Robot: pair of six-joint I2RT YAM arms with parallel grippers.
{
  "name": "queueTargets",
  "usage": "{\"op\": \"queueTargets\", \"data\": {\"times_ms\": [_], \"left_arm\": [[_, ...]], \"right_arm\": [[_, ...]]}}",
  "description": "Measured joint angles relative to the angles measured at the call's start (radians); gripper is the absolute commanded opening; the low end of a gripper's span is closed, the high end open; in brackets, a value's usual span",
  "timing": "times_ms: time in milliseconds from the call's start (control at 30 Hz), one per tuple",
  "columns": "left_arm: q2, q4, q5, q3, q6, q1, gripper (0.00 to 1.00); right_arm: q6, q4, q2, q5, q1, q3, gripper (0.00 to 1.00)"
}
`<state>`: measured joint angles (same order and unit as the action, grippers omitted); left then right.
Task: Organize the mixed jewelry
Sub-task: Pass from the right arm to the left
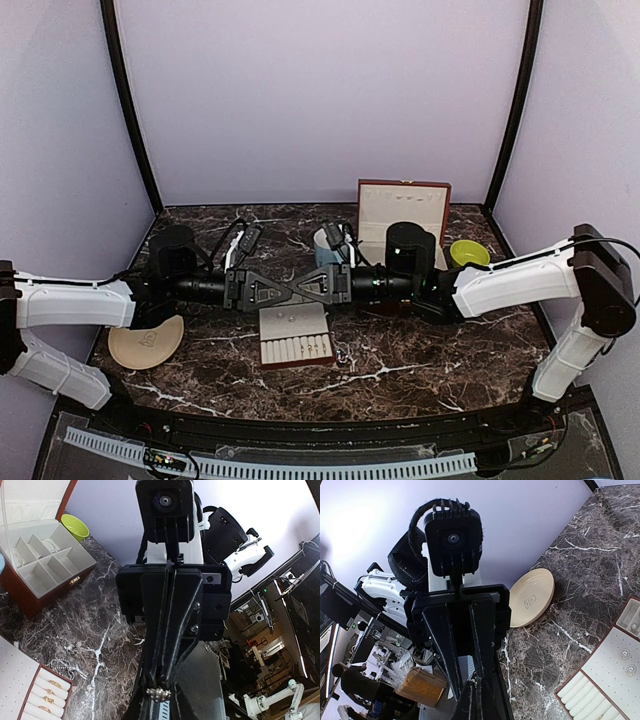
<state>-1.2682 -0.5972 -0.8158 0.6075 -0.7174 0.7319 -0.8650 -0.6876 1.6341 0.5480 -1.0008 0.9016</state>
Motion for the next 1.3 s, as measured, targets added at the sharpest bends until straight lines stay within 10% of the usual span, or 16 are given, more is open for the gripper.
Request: {"op": "queueTargets", "data": {"times_ms": [433, 767, 1300], "left_arm": [[-0.002, -0.009, -0.003, 0.0, -0.02, -0.001, 0.11], [0.008, -0.029, -0.01, -0.002, -0.019, -0.001, 0.1], [0.04, 0.109, 0.05, -0.005, 0.069, 0.001, 0.1]], "right_arm": [[0.0, -0.003, 0.0, 0.002, 0.002, 0.0, 0.01], [-0.009, 0.018, -0.001, -0.032, 0.007, -0.001, 0.5], [-0.038, -0.041, -0.088, -0.055, 0.023, -0.062, 0.57]]}}
